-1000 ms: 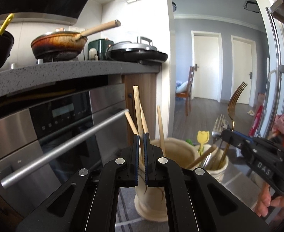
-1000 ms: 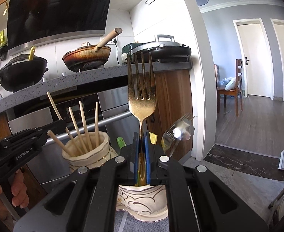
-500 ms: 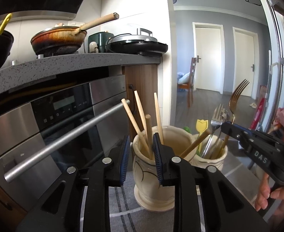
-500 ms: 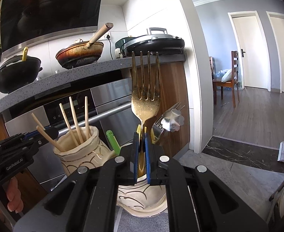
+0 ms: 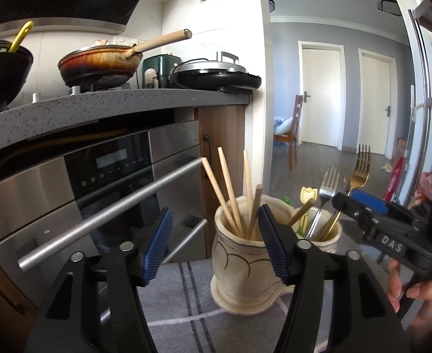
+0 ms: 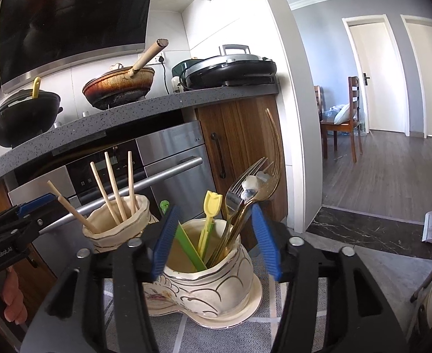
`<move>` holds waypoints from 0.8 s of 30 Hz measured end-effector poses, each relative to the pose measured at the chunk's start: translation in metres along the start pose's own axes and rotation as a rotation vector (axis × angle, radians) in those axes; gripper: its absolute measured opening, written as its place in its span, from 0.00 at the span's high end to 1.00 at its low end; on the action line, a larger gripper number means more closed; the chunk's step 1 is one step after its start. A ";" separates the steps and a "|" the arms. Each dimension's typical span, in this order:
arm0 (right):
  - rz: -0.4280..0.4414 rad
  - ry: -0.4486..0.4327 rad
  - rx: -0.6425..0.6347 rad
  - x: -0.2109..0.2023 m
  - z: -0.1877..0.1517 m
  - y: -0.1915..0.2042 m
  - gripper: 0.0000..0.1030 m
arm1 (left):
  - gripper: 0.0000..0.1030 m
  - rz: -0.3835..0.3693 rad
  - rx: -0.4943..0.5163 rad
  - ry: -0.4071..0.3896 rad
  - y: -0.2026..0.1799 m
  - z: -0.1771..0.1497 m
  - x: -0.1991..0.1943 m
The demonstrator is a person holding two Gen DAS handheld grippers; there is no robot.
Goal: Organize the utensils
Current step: 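Open both tools and withdraw them from the holder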
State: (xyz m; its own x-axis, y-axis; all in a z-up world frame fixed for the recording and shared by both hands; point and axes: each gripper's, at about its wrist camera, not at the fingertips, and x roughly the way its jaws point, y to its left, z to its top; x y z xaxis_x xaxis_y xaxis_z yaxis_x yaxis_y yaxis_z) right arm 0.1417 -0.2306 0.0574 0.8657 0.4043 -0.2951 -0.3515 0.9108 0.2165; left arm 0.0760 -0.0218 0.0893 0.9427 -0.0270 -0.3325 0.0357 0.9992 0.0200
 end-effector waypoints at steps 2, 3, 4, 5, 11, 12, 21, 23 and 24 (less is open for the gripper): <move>-0.011 -0.015 -0.013 -0.009 0.000 0.003 0.28 | 0.30 0.003 -0.012 -0.011 0.004 -0.002 -0.007; -0.010 -0.022 -0.015 -0.012 -0.001 0.004 0.26 | 0.28 0.003 -0.017 -0.014 0.007 -0.003 -0.008; -0.008 -0.026 -0.017 -0.016 -0.001 0.004 0.24 | 0.25 0.004 -0.025 -0.017 0.009 -0.004 -0.011; -0.011 -0.030 -0.019 -0.020 -0.001 0.004 0.22 | 0.24 0.006 -0.032 -0.020 0.011 -0.006 -0.014; -0.034 -0.047 -0.021 -0.044 -0.008 0.001 0.05 | 0.14 0.011 -0.022 -0.046 0.013 -0.023 -0.031; -0.040 -0.047 -0.025 -0.046 -0.009 0.001 0.05 | 0.12 0.010 -0.020 -0.050 0.012 -0.026 -0.032; -0.060 -0.058 -0.110 -0.072 -0.040 0.005 0.05 | 0.08 0.026 -0.012 -0.093 0.009 -0.061 -0.040; -0.063 -0.059 -0.119 -0.075 -0.045 0.006 0.05 | 0.08 0.031 -0.012 -0.104 0.009 -0.065 -0.041; -0.066 -0.058 -0.123 -0.076 -0.047 0.006 0.05 | 0.07 0.034 -0.010 -0.108 0.009 -0.067 -0.042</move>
State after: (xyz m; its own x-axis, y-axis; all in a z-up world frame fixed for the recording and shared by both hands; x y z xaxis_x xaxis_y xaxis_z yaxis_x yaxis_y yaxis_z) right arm 0.0572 -0.2518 0.0370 0.9062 0.3411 -0.2497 -0.3312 0.9400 0.0822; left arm 0.0148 -0.0099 0.0401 0.9737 0.0046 -0.2279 0.0000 0.9998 0.0205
